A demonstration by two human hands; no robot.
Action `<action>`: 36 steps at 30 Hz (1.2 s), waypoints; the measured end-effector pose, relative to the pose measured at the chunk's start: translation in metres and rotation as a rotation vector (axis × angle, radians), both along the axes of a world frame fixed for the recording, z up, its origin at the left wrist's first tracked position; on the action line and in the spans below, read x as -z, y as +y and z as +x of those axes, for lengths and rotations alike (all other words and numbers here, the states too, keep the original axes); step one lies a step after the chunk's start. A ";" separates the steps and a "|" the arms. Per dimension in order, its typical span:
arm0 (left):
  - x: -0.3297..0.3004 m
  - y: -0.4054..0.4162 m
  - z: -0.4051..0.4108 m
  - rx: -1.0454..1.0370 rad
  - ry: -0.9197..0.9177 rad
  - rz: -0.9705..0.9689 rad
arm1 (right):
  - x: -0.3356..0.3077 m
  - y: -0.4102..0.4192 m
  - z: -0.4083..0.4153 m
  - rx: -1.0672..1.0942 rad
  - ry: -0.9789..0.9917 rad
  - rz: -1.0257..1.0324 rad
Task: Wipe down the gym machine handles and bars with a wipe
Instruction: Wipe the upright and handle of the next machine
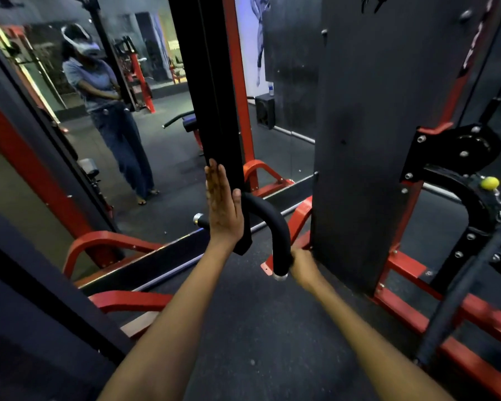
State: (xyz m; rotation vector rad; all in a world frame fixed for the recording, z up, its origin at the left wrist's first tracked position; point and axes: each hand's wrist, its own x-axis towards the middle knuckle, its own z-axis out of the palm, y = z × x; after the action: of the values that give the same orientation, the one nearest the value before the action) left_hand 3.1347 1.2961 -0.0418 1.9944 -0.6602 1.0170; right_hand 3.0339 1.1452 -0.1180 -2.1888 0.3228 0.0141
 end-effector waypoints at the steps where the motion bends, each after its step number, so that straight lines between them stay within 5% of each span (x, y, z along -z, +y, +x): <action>1: -0.003 0.004 -0.004 -0.006 0.022 0.034 | -0.001 0.002 -0.002 0.006 0.056 -0.054; 6: -0.011 0.034 -0.037 0.002 0.293 0.223 | -0.026 0.019 -0.025 0.156 0.170 -0.207; 11: -0.002 0.084 -0.088 -0.049 0.605 0.253 | -0.061 0.045 -0.069 0.176 -0.112 -0.125; 19: 0.024 0.156 -0.194 -0.174 0.710 0.351 | -0.079 0.102 -0.132 0.110 -0.397 -0.122; 24: 0.051 0.182 -0.216 -0.209 0.788 0.355 | -0.051 0.134 -0.139 -0.014 -0.348 -0.177; 36: 0.071 0.224 -0.099 -0.227 0.818 0.386 | -0.016 0.187 -0.001 -0.128 -0.217 -0.181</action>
State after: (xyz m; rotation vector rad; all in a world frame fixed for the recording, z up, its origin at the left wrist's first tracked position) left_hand 3.0357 1.5198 -0.1124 2.6000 -0.1785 0.1148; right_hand 3.0328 1.3319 -0.1015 -2.3607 0.0631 -0.1873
